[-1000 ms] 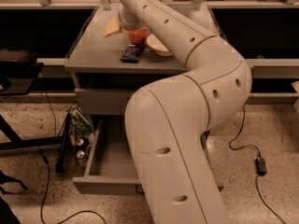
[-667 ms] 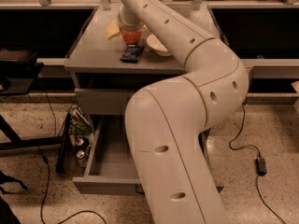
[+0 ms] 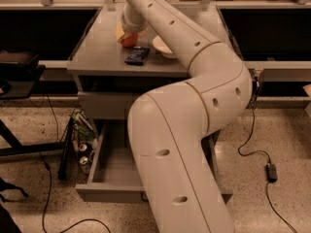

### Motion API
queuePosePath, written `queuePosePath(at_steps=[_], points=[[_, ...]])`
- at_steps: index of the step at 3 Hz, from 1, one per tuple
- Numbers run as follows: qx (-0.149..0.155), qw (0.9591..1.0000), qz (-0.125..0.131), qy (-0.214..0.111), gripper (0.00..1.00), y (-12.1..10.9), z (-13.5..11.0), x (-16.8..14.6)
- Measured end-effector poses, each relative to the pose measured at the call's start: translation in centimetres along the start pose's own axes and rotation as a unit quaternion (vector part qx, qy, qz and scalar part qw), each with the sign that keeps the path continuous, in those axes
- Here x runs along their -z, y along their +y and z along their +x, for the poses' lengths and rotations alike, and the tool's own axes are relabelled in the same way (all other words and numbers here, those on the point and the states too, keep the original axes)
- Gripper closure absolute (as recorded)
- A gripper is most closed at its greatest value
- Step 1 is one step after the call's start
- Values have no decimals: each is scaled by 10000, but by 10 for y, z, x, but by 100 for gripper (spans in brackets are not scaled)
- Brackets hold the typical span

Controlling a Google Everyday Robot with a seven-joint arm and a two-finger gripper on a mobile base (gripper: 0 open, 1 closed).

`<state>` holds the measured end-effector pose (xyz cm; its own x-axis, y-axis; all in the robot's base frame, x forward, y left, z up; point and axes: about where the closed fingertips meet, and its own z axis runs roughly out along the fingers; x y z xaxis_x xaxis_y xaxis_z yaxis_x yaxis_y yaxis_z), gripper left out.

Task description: Place apple into middle drawer

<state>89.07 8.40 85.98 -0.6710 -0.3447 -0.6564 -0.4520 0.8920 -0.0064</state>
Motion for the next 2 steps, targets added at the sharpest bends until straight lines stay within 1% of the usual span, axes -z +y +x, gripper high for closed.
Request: queuePosePath(at_steps=[1,2], points=[[-29,9998,-105,-145,96,0,-7,9],[-33,9986,-276,-456,100,-4,-14,36]])
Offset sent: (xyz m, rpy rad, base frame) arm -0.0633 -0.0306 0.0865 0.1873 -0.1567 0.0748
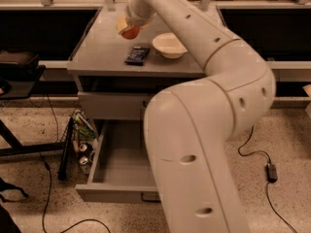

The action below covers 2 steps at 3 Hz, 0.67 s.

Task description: Place apple into middle drawer

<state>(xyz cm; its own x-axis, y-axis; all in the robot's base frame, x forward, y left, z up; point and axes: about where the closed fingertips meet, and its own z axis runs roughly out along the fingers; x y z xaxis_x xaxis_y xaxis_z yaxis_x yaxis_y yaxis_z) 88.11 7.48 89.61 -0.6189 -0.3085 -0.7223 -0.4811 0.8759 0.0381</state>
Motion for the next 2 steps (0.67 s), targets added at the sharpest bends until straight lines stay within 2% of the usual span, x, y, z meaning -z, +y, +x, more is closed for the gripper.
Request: queuePosePath(at_steps=[1,2], points=[[-1,9985,-243,-493,100,-2,-5,63],[2,9947,-613,-827,100,6,17,129]])
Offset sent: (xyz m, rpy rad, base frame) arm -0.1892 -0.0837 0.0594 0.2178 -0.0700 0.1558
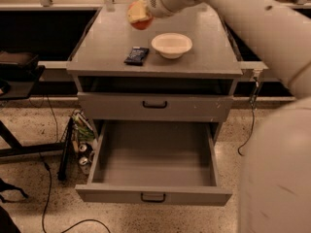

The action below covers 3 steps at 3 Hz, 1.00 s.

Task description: Place apple into middle drawer

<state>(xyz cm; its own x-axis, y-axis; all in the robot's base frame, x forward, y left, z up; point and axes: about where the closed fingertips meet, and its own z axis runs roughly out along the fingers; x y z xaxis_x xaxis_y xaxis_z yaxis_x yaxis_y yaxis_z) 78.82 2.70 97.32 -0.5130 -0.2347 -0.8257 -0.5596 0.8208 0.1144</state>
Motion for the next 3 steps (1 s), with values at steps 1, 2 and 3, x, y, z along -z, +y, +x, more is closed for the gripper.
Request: queuePosePath(at_steps=[1,2,3], points=[[-9,9992,-381,-125,100,23,36,55],[-97,9973,-675,253,100,34,114,93],[-245,9915,-832,970,100,31,215,118]])
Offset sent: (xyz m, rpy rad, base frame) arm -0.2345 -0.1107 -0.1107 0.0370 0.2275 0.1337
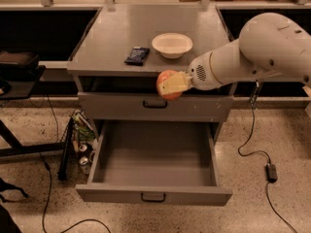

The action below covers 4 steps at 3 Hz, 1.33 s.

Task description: Place apple into middle drawer

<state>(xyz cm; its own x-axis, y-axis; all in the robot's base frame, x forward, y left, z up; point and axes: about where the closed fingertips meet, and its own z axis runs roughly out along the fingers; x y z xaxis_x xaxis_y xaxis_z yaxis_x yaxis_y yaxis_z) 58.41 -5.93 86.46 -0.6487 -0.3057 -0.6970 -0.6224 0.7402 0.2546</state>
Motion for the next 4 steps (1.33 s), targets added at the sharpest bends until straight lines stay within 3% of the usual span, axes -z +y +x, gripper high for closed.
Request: queuePosePath(at_steps=[1,2,3,4], points=[[0,10000,-1,1,100,0,0,0],[-49,9997,-139,186,100,1,8,-29],[-332,9973,-444,480,100,16,41,-87],[-693,9906,-723,936,100,42,96,-153]])
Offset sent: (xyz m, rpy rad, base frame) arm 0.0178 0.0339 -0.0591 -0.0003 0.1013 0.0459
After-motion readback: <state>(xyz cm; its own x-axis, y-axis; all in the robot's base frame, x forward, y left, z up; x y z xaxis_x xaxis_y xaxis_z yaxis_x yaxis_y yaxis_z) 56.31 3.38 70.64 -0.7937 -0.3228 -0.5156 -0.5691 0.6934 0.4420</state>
